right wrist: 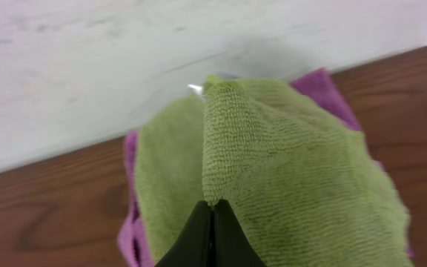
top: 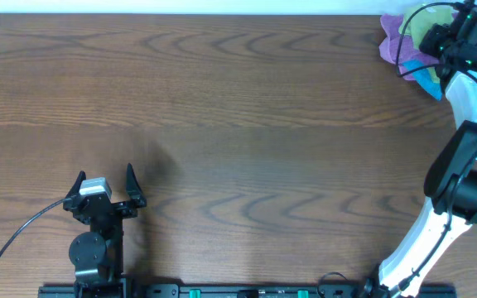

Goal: Fold the cloth
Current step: 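Reach the right gripper to the cloth pile and pinch the green cloth, then lift the green cloth with the right gripper and drag it leftward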

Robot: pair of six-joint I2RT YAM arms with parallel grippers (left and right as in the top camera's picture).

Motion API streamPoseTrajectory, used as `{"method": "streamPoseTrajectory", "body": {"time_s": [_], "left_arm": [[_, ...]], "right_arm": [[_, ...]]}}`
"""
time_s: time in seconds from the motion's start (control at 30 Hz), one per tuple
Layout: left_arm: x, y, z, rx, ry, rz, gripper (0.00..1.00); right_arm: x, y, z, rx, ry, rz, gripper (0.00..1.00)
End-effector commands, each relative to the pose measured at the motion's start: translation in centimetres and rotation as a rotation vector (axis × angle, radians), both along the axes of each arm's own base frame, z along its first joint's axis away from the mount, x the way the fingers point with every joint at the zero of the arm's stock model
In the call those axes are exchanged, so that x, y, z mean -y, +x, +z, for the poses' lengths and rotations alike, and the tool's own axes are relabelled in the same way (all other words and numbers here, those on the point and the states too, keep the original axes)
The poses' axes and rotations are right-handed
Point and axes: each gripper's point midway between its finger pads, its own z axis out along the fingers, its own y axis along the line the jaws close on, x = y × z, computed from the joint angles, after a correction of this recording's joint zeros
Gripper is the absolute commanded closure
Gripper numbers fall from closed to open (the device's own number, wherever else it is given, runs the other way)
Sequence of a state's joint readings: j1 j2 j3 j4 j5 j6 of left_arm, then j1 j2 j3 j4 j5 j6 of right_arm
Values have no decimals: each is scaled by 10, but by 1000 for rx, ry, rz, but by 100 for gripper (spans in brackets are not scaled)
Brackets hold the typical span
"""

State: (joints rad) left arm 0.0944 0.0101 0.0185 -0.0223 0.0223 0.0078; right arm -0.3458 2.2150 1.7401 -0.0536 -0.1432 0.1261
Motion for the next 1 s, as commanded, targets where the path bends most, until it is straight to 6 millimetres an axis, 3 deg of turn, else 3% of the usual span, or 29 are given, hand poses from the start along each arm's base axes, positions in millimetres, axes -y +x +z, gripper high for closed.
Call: {"method": "streamPoseTrajectory", "body": {"time_s": [0.0, 0.3, 0.43, 0.57, 0.73, 0.97], "left_arm": [[-3, -2, -19, -65, 12, 16, 5], [-3, -2, -19, -65, 12, 16, 4], [-3, -2, -19, -65, 12, 16, 4], [-3, -2, -19, -65, 12, 16, 5], [-3, -2, -19, -65, 12, 16, 5], [-3, -2, -19, -65, 12, 16, 4]], "right_arm": [[-13, 5, 23, 48, 35, 70, 99], [-51, -26, 95, 28, -40, 155, 99], [-77, -51, 132, 16, -78, 197, 99], [-106, -80, 157, -15, -72, 234, 99], [-142, -114, 159, -109, -43, 296, 99], [-203, -149, 143, -252, -39, 440, 99]]}}
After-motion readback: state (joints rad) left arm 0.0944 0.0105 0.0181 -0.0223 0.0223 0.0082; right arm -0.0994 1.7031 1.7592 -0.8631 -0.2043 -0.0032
